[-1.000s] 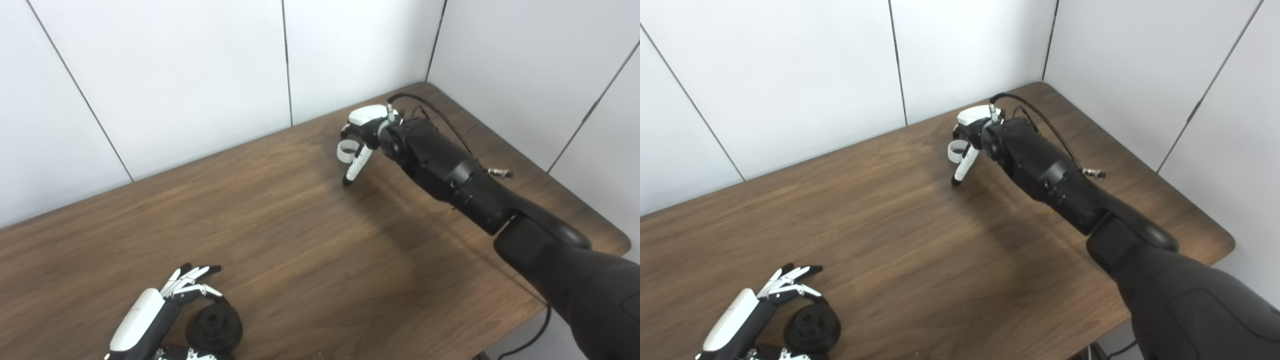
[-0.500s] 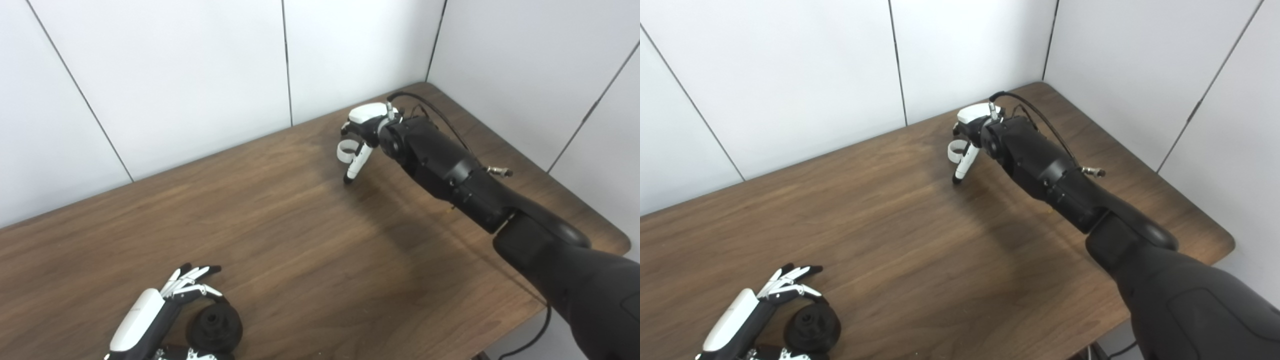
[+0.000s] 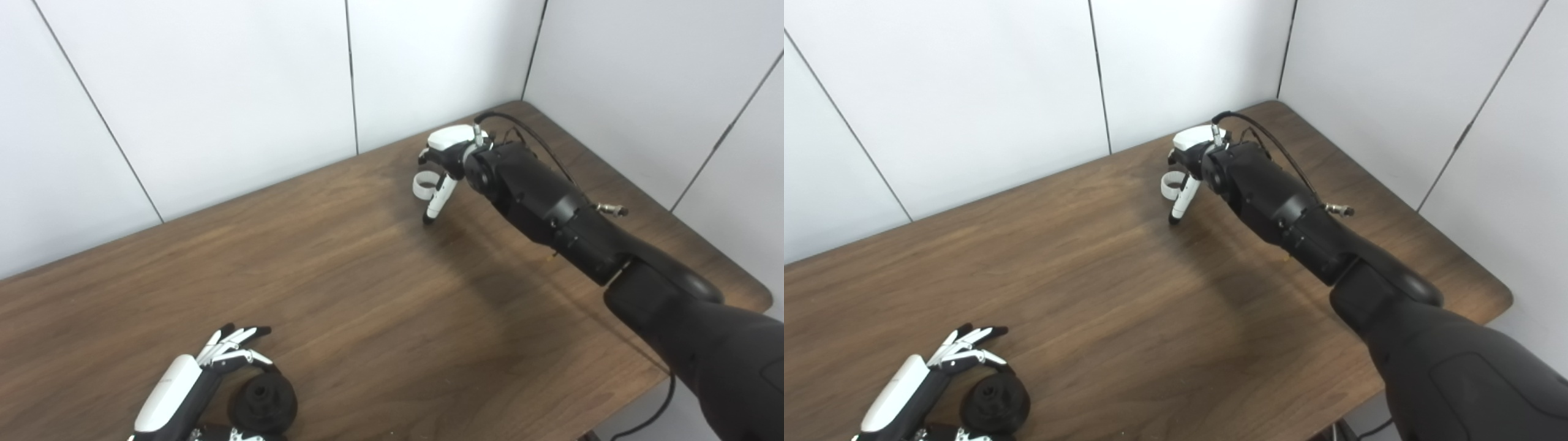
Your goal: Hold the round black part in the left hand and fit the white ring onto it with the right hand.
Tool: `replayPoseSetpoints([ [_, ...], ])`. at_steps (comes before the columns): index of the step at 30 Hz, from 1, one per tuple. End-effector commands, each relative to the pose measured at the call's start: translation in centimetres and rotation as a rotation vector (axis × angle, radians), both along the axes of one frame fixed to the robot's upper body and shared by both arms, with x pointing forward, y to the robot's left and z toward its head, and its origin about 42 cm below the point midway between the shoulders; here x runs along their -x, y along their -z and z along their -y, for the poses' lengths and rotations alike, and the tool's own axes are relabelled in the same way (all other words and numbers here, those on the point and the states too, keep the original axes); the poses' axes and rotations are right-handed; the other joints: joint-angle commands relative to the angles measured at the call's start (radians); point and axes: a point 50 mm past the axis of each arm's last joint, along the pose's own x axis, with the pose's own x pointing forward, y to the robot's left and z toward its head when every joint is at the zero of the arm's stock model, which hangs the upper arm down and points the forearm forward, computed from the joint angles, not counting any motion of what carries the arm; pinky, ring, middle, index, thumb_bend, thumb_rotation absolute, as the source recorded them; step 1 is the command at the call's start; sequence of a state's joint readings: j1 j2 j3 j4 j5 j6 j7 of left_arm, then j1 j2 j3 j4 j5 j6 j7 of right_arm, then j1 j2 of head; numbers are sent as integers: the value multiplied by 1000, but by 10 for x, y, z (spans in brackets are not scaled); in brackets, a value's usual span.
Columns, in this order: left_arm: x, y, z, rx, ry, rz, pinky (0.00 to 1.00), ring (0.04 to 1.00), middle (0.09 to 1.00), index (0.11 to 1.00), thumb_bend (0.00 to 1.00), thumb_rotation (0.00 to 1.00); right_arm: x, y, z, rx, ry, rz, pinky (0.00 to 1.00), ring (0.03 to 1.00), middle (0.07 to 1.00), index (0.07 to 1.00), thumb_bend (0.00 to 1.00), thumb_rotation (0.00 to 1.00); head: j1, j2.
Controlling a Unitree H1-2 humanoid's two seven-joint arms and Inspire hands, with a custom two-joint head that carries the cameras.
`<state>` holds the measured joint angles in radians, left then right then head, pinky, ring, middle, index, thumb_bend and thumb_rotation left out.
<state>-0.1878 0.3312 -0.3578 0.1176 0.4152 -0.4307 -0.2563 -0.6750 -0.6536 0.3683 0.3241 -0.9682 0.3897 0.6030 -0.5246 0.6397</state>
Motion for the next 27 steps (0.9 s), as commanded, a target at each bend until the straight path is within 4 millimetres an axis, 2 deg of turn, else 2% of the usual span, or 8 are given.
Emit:
replayPoseSetpoints([
  [1, 5, 5, -7, -39, 5, -20, 1000, 919, 901, 476, 514, 45, -9, -39, 7, 32, 17, 104, 1000, 1000, 1000, 895, 950, 475, -1, 1],
  [27, 5, 5, -7, -39, 5, -20, 1000, 918, 900, 476, 514, 45, -7, -40, 10, 39, 26, 104, 999, 1000, 1000, 894, 938, 448, 4, 3],
])
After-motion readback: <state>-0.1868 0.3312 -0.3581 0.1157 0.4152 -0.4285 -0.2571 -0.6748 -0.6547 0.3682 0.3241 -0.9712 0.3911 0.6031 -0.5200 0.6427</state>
